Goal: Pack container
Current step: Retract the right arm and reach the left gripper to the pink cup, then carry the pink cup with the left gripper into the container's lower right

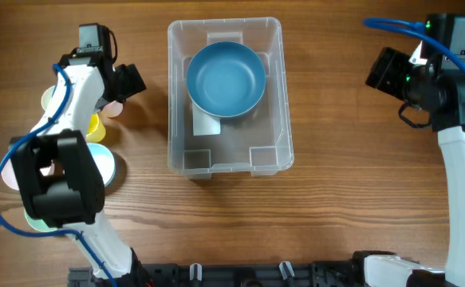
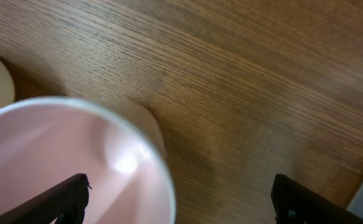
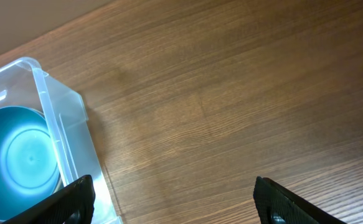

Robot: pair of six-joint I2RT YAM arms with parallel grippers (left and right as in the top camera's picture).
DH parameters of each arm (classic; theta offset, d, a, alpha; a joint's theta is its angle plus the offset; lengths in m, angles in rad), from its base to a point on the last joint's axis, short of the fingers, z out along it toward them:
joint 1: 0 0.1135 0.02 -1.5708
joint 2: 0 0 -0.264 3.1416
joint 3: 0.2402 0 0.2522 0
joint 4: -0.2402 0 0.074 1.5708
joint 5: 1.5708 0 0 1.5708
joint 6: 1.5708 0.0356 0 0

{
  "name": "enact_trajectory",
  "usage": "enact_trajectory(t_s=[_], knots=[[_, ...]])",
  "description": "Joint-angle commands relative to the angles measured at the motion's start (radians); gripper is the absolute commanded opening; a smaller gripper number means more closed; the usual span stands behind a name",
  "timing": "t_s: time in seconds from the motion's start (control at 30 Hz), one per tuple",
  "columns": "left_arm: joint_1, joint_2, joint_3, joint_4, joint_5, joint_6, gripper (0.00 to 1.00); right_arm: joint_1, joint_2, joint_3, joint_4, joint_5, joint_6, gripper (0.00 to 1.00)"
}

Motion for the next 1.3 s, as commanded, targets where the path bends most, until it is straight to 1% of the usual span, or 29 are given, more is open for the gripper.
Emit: enact_trajectory(t_s=[0.0,0.03,0.07,0.2,0.33,0.4,0.5,0.6,0.77,0.87,0.9,1.0,1.07,1.17,1.27], knots=[[0.006,0.02,0.012,0.014,-0.012,-0.005,0.9,-0.003,0.008,-0.004,-0.002,0.001,0.005,0.82],[0.006,0.02,0.012,0.019,-0.012,-0.004,0.83,-0.003,0.008,-0.004,-0.002,0.001,0.005,0.81],[0.006,0.02,0.012,0.02,-0.012,-0.005,0.74,-0.003,0.008,-0.004,-0.002,0.002,0.005,0.8],[0.006,0.02,0.012,0.022,-0.012,-0.006,0.47,-0.003,0.008,-0.004,-0.004,0.002,0.005,0.8],[0.006,0.02,0.012,0.021,-0.012,-0.005,0.33,-0.003,0.008,-0.004,-0.008,0.002,0.006,0.77],[0.006,0.02,0.012,0.024,-0.012,-0.005,0.21,-0.003,0.008,-0.004,-0.011,0.003,0.008,0.76],[0.006,0.02,0.012,0.039,-0.012,-0.005,0.11,-0.003,0.008,-0.004,-0.022,0.034,0.04,0.75],[0.006,0.02,0.012,0.047,-0.012,-0.005,0.04,-0.003,0.008,-0.004,-0.023,0.052,0.041,0.75],[0.006,0.019,0.019,0.056,-0.012,-0.005,0.04,-0.003,0.007,-0.004,-0.023,0.053,0.041,0.75],[-0.003,0.006,0.06,0.027,-0.012,0.0,0.04,-0.003,0.007,-0.004,-0.023,0.053,0.041,0.75],[-0.011,-0.004,0.081,0.01,-0.012,0.019,0.04,-0.003,0.007,-0.004,-0.023,0.055,0.041,0.74],[-0.06,-0.042,0.191,-0.087,-0.013,0.075,0.04,-0.01,0.007,-0.004,-0.024,0.063,0.06,0.75],[-0.103,-0.066,0.29,-0.191,-0.032,0.074,0.04,-0.023,0.007,-0.004,-0.025,0.063,0.062,0.75],[-0.196,-0.101,0.464,-0.385,-0.035,0.073,0.04,-0.081,0.008,-0.004,-0.043,0.035,0.089,0.75],[-0.304,-0.129,0.567,-0.499,-0.035,0.049,0.04,-0.151,0.009,-0.004,-0.074,-0.002,0.086,0.75]])
